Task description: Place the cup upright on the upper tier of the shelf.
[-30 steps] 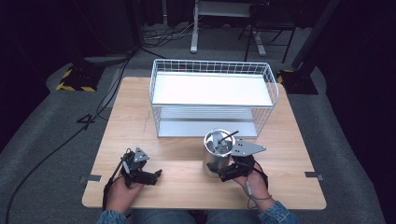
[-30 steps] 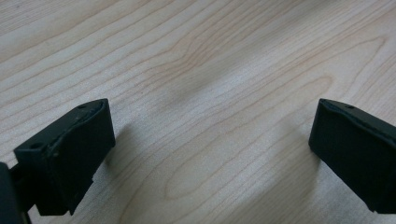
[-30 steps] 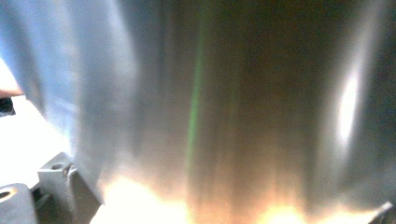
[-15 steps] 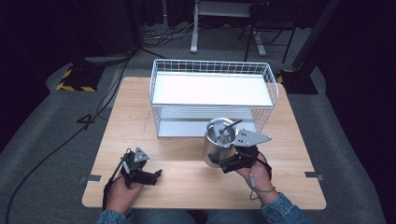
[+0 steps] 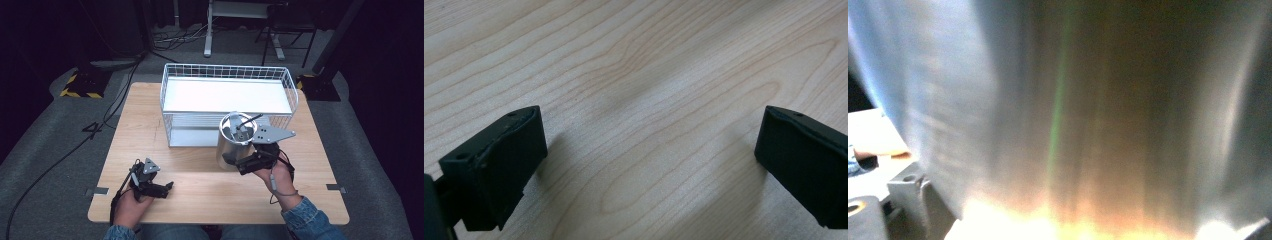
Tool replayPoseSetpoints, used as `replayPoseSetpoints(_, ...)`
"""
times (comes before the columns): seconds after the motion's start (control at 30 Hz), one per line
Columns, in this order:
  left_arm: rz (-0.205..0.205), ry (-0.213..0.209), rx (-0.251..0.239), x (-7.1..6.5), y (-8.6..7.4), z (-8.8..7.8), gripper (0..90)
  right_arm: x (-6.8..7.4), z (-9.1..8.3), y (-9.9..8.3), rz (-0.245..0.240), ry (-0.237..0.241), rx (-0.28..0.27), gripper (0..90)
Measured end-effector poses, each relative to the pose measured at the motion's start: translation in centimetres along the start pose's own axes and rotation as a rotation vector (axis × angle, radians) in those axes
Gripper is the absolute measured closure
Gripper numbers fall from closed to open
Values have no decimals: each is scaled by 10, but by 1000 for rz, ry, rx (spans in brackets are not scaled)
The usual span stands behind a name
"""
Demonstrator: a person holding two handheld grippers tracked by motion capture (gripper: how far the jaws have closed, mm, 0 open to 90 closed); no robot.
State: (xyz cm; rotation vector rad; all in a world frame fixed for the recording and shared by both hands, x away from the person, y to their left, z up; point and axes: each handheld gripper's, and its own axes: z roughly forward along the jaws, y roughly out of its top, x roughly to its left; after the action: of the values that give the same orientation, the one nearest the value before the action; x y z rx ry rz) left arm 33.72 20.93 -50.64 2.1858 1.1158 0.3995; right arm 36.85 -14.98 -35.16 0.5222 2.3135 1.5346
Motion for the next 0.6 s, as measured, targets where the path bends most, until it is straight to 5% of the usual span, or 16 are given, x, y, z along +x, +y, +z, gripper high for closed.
replayPoseSetpoints(0.6, 2, 1, 0, 0, 0, 0, 7, -29, -11, 57, 25, -32, -26, 39)
